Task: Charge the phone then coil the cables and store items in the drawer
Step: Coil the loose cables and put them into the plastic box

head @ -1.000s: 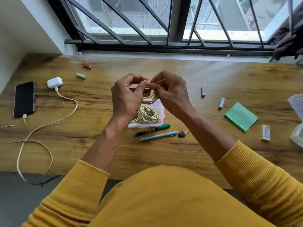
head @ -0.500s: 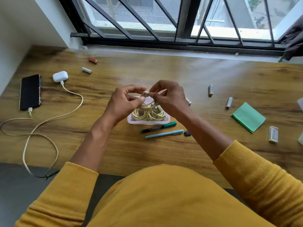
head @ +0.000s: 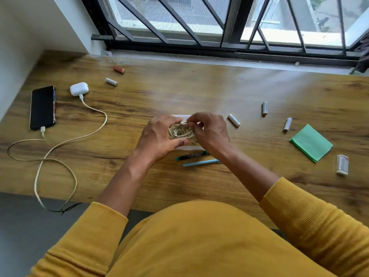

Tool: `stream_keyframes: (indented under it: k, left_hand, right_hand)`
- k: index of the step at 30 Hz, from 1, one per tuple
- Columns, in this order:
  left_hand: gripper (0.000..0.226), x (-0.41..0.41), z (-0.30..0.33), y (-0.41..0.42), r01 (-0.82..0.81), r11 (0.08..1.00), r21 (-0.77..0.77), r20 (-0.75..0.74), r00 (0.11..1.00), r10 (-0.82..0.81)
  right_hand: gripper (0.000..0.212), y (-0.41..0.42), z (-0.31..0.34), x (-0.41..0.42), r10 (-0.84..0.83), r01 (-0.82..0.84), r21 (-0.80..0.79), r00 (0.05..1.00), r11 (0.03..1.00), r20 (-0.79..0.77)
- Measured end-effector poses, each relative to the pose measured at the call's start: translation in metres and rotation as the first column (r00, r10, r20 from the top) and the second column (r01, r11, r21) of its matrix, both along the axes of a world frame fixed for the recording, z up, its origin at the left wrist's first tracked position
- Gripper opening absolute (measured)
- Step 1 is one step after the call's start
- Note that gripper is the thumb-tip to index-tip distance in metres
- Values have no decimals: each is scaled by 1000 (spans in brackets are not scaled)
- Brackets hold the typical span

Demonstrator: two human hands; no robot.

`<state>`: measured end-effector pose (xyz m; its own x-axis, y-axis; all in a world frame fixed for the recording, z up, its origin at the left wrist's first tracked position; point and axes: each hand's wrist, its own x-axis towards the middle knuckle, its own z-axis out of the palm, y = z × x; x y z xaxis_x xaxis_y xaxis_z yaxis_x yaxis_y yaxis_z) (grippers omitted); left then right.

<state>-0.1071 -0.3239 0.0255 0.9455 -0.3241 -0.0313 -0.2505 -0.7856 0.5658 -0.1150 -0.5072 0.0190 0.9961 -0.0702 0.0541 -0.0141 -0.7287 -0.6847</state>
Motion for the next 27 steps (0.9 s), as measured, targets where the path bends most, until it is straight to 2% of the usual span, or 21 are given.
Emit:
stream_keyframes:
  k: [6, 9, 14, 22, 27]
  left_hand:
    - [74, 2, 0, 1, 17, 999, 33, 0, 1000, -17]
    - [72, 4, -1, 2, 71, 997, 22, -22, 997, -70]
    - [55, 3, -9, 4, 92, 996, 13, -14, 996, -92]
    - [57, 0, -10, -4, 56, 988, 144, 75, 995, -67]
    - [58, 2, -10, -2, 50, 991, 125, 48, 997, -56]
  right_hand:
    - [30, -14, 12, 2, 142, -142, 13, 976, 990, -166]
    - [33, -12, 11, -1, 128, -131, -10, 980, 991, -154]
    - [29, -4, -1, -11, 96, -95, 8, 992, 995, -84]
    - [32, 5, -11, -15, 77, -89, -137, 993, 986, -95]
    - [32, 4, -8, -16, 59, -66, -76, 994, 995, -92]
